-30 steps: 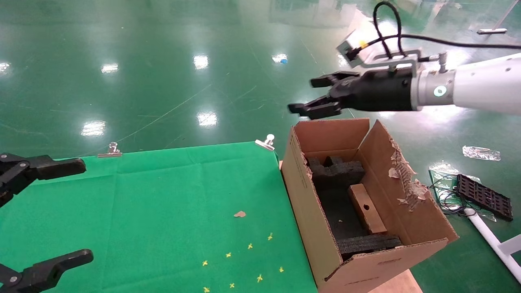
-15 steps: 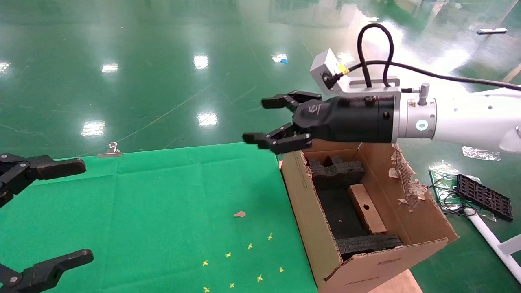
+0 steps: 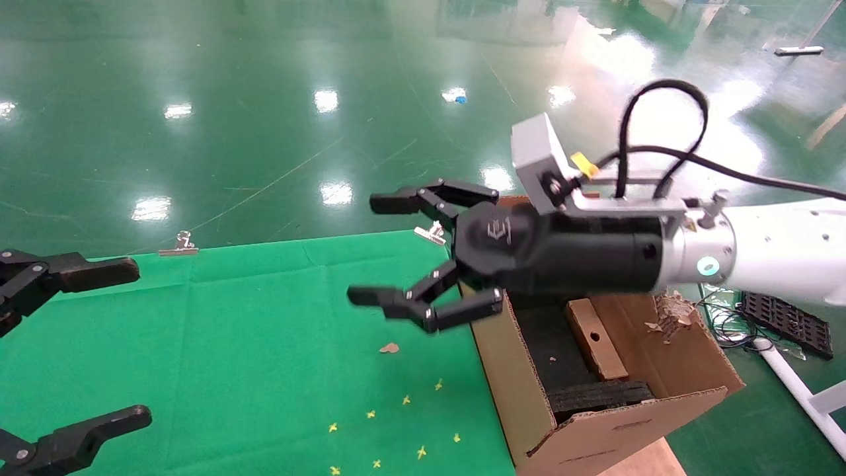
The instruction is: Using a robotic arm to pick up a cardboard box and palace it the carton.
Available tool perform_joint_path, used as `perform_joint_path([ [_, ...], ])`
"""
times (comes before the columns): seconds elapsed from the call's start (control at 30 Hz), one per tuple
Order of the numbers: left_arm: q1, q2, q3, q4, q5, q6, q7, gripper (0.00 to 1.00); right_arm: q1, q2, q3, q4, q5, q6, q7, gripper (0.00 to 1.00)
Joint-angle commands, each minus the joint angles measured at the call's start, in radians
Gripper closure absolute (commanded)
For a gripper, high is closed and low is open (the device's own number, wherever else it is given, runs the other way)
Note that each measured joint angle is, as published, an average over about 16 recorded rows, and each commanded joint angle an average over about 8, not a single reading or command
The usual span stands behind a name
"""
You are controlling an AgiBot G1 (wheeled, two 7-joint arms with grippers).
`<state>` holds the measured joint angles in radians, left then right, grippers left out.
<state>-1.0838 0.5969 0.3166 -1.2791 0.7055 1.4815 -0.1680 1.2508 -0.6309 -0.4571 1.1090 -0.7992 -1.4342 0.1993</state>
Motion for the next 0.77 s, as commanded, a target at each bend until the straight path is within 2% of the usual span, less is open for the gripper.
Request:
perform_joint_path([
  [0.03, 0.0, 0.0, 0.0, 0.0, 0.0, 0.0, 0.0, 0.0, -0.038, 0.004, 0.038, 0.038, 0.015, -0.013, -0.003, 0.0],
  [0.37, 0.0, 0.0, 0.0, 0.0, 0.0, 0.0, 0.0, 0.0, -0.194, 0.021, 0.195, 0.192, 0.075, -0.067, -0.013, 0.0],
  [0.77, 0.0, 0.0, 0.0, 0.0, 0.0, -0.001, 0.0, 0.0, -0.197, 0.023, 0.198, 0.194, 0.079, -0.068, -0.014, 0.0],
])
